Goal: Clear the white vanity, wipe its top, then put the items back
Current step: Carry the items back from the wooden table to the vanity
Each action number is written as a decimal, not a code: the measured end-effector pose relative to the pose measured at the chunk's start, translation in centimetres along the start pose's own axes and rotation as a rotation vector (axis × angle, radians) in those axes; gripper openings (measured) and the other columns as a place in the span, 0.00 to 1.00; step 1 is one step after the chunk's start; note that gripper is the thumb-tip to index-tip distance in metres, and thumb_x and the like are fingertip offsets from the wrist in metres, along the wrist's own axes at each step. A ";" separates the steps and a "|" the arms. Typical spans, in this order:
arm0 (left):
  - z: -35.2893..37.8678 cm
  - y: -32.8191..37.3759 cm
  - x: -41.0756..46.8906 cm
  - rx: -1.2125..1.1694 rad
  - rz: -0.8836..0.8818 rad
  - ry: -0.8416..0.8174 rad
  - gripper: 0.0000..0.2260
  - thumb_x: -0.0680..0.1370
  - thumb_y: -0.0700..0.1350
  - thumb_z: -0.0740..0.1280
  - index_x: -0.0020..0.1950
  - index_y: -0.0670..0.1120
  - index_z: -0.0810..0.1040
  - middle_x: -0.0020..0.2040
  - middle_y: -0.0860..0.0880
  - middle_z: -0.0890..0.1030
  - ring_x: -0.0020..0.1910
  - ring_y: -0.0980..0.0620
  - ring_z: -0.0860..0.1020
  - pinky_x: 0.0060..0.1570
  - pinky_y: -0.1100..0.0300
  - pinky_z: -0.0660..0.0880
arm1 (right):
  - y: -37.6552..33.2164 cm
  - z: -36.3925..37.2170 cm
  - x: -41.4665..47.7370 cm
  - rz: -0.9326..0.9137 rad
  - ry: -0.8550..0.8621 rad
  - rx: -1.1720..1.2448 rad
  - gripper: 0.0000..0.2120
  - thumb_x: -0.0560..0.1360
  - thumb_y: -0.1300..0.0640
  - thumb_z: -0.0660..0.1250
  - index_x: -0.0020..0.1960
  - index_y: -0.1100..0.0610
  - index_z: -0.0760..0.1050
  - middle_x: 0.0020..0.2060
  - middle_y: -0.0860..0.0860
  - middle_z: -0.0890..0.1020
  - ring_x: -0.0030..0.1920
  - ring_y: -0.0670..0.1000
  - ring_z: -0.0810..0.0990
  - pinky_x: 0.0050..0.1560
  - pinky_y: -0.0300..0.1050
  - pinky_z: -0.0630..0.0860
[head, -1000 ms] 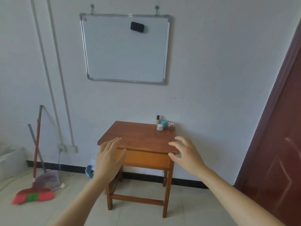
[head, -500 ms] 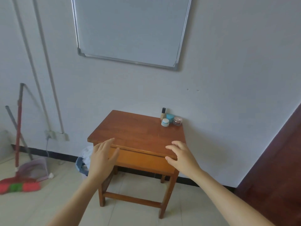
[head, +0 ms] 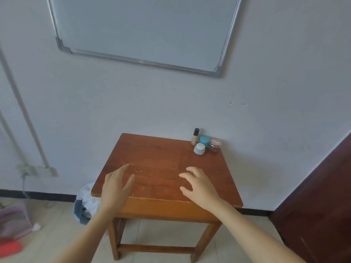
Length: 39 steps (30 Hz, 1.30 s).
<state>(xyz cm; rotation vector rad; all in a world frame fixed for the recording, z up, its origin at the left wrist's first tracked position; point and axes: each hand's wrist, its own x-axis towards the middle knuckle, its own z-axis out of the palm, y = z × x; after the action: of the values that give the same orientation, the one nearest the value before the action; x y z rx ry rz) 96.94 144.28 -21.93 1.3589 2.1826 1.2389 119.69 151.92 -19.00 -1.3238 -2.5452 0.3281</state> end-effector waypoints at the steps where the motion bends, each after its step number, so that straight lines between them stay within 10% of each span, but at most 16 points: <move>1: 1.0 -0.3 0.6 0.003 -0.001 -0.032 0.19 0.78 0.49 0.60 0.69 0.47 0.67 0.67 0.47 0.71 0.69 0.47 0.62 0.65 0.48 0.64 | 0.9 0.7 0.2 0.022 -0.026 -0.014 0.19 0.76 0.51 0.62 0.67 0.50 0.68 0.69 0.49 0.64 0.69 0.50 0.62 0.66 0.43 0.63; 26: 29.7 6.4 22.7 0.230 -0.086 -0.532 0.20 0.78 0.49 0.61 0.70 0.51 0.64 0.67 0.50 0.71 0.66 0.49 0.67 0.65 0.53 0.67 | 25.4 9.1 21.0 0.459 0.243 0.465 0.29 0.70 0.53 0.72 0.68 0.57 0.66 0.62 0.53 0.72 0.64 0.52 0.68 0.62 0.38 0.63; 32: 32.9 7.2 27.4 0.157 -0.145 -0.554 0.24 0.75 0.47 0.66 0.70 0.49 0.64 0.66 0.48 0.72 0.64 0.48 0.70 0.63 0.54 0.68 | 27.3 11.7 24.7 0.397 0.337 0.444 0.33 0.61 0.52 0.78 0.62 0.57 0.71 0.53 0.56 0.77 0.55 0.57 0.76 0.54 0.50 0.73; 39: 37.4 9.8 32.0 -0.049 -0.142 -0.577 0.17 0.72 0.44 0.70 0.58 0.48 0.70 0.49 0.54 0.76 0.49 0.54 0.75 0.48 0.63 0.68 | 28.5 13.2 26.1 0.368 0.323 0.262 0.31 0.58 0.45 0.78 0.58 0.51 0.72 0.44 0.48 0.81 0.47 0.52 0.79 0.46 0.45 0.75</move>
<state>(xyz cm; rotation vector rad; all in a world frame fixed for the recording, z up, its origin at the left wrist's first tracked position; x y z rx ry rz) 109.45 192.14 -30.30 1.3098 1.7903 0.7231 122.80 188.38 -37.24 -1.5867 -1.9213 0.4564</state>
